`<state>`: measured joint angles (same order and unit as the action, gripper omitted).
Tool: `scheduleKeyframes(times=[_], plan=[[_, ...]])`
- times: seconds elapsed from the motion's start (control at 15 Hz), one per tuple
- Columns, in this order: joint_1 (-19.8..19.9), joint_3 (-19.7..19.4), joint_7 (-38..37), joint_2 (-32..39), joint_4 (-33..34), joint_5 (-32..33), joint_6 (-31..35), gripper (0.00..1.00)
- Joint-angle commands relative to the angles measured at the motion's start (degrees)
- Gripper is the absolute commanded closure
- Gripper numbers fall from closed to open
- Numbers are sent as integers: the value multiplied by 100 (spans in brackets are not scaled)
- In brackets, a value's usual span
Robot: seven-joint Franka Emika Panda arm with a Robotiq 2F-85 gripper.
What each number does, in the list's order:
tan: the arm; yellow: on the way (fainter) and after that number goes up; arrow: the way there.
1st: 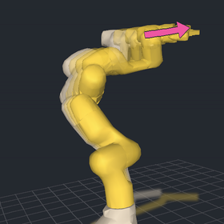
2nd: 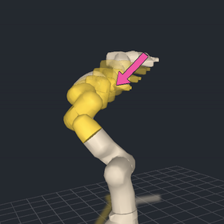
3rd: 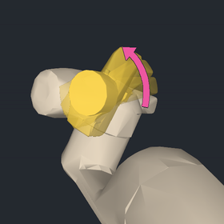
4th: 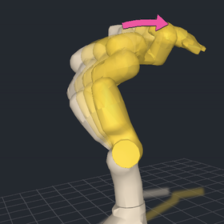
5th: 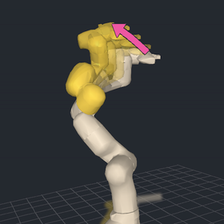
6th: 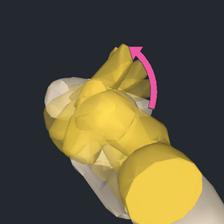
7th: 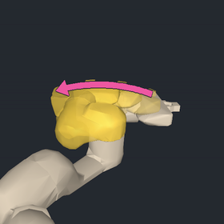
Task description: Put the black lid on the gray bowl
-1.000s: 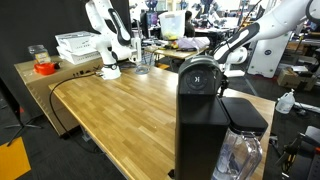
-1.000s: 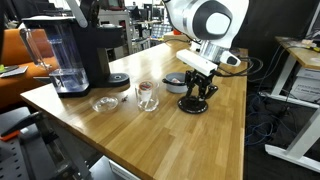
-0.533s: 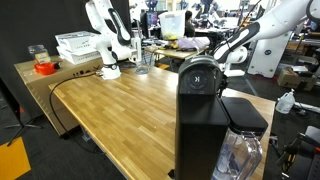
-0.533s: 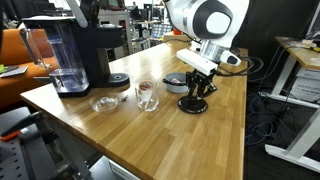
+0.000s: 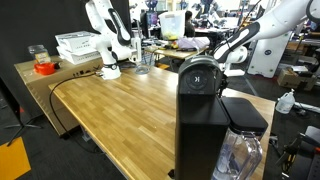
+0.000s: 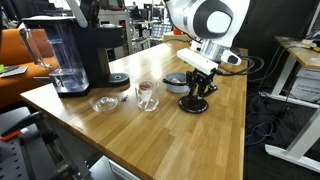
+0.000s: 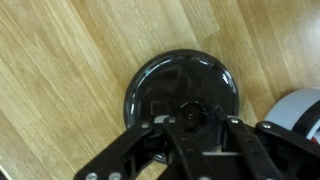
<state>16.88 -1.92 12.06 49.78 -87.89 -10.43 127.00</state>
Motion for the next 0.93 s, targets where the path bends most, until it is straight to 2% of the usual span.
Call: scheduleKeyframes(times=[0.0,0.4,0.87], plan=[[41,-6,-91,-150,-43,-22,-118,92],[-29,-95,-310,-353,11,16,-215,92],[-284,-100,-620,-597,120,92,-520,92]])
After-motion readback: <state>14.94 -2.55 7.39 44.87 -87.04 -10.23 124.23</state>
